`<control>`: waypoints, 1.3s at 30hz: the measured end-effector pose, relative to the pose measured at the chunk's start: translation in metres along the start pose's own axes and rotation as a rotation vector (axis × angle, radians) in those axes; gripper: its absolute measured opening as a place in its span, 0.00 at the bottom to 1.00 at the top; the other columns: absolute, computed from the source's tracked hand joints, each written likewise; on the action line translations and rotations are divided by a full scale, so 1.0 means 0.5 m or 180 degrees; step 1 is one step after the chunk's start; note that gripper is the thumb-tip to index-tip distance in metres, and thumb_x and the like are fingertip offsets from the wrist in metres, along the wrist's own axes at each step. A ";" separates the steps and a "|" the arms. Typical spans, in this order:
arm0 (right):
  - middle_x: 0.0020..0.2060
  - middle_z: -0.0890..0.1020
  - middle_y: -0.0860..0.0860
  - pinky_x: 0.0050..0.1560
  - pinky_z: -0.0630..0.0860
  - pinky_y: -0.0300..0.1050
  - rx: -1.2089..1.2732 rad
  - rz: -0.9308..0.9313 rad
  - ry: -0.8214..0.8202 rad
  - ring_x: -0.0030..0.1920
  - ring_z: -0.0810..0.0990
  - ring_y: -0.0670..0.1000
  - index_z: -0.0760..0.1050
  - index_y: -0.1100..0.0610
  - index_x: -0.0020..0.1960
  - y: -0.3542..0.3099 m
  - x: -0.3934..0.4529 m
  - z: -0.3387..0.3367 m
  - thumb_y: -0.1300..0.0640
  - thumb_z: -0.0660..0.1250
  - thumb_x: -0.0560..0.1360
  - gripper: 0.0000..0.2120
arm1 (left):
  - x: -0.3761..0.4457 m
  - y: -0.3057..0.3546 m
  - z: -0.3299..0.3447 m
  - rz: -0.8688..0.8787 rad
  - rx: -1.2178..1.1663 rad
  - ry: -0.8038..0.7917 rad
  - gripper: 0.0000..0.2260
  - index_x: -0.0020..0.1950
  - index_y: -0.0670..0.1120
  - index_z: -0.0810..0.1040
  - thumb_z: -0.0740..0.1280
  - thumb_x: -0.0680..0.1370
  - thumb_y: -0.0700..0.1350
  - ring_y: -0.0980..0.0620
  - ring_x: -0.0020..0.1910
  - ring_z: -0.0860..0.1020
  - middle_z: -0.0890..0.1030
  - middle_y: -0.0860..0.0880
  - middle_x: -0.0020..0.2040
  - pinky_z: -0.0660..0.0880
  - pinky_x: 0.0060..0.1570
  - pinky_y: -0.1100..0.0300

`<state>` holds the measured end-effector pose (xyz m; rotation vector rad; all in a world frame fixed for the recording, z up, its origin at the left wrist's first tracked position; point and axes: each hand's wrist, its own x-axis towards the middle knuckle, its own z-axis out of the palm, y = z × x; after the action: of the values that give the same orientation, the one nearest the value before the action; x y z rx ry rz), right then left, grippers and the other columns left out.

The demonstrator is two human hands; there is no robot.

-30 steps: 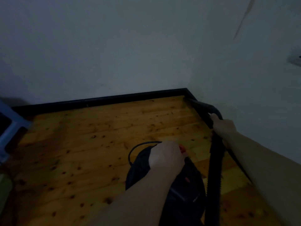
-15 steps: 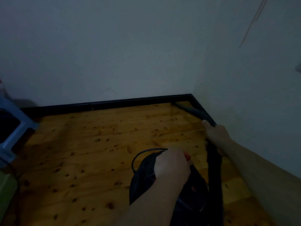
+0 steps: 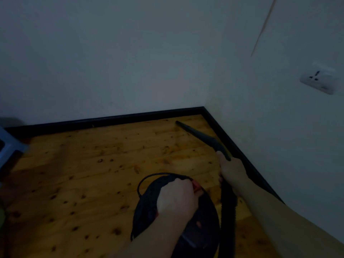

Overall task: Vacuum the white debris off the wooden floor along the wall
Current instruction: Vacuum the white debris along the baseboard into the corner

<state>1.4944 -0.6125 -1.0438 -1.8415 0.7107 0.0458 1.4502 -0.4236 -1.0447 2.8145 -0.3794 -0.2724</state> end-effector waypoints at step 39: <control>0.37 0.80 0.57 0.42 0.74 0.48 0.0752 0.0604 0.0871 0.38 0.79 0.56 0.74 0.53 0.41 0.225 -0.419 -0.245 0.37 0.62 0.82 0.21 | -0.173 -0.004 0.041 0.0478 0.0243 -0.0398 0.24 0.51 0.50 0.75 0.55 0.81 0.70 0.48 0.43 0.79 0.79 0.49 0.47 0.78 0.43 0.53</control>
<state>1.2309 -0.6492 -1.0154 -1.5650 1.0357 -0.1633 1.3640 -0.4022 -1.0517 2.8319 -0.6384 -0.4103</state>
